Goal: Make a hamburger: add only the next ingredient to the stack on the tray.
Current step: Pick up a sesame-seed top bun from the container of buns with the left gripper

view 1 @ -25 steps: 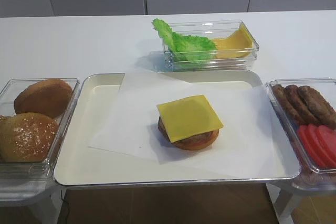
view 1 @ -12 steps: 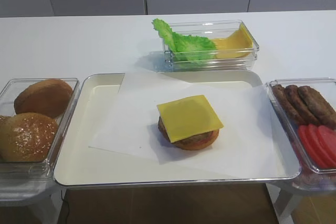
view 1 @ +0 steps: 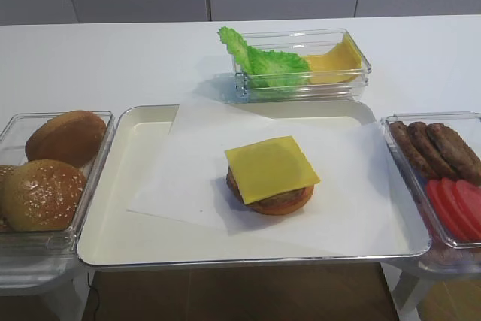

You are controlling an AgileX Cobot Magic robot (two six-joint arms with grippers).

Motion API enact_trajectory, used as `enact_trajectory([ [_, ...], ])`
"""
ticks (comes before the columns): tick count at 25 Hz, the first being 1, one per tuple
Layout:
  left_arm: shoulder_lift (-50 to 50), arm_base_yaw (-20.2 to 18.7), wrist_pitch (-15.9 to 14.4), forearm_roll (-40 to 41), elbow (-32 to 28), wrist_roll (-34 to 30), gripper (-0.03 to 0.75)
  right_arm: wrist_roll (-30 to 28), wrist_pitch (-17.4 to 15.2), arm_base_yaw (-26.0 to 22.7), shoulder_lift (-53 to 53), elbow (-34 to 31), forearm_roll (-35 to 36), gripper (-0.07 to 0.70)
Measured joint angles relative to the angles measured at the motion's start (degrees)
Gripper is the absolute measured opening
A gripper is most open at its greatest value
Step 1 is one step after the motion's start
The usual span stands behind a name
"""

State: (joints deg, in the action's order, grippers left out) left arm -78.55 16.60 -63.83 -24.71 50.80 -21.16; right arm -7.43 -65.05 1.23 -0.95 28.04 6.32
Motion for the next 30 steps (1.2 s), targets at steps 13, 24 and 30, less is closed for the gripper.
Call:
enact_trajectory([
  [13,0.0,0.1,-1.0,-1.1,0.0,-1.3,0.312,0.0,0.0,0.0,0.0,0.0,0.0,0.428],
  [24,0.0,0.1,-3.0,-4.3,0.0,-3.6,0.307,0.2,0.0,0.0,0.0,0.0,0.0,0.428],
  [30,0.0,0.1,-3.8,-6.4,0.0,-4.7,0.307,0.2,0.0,0.0,0.0,0.0,0.0,0.428],
])
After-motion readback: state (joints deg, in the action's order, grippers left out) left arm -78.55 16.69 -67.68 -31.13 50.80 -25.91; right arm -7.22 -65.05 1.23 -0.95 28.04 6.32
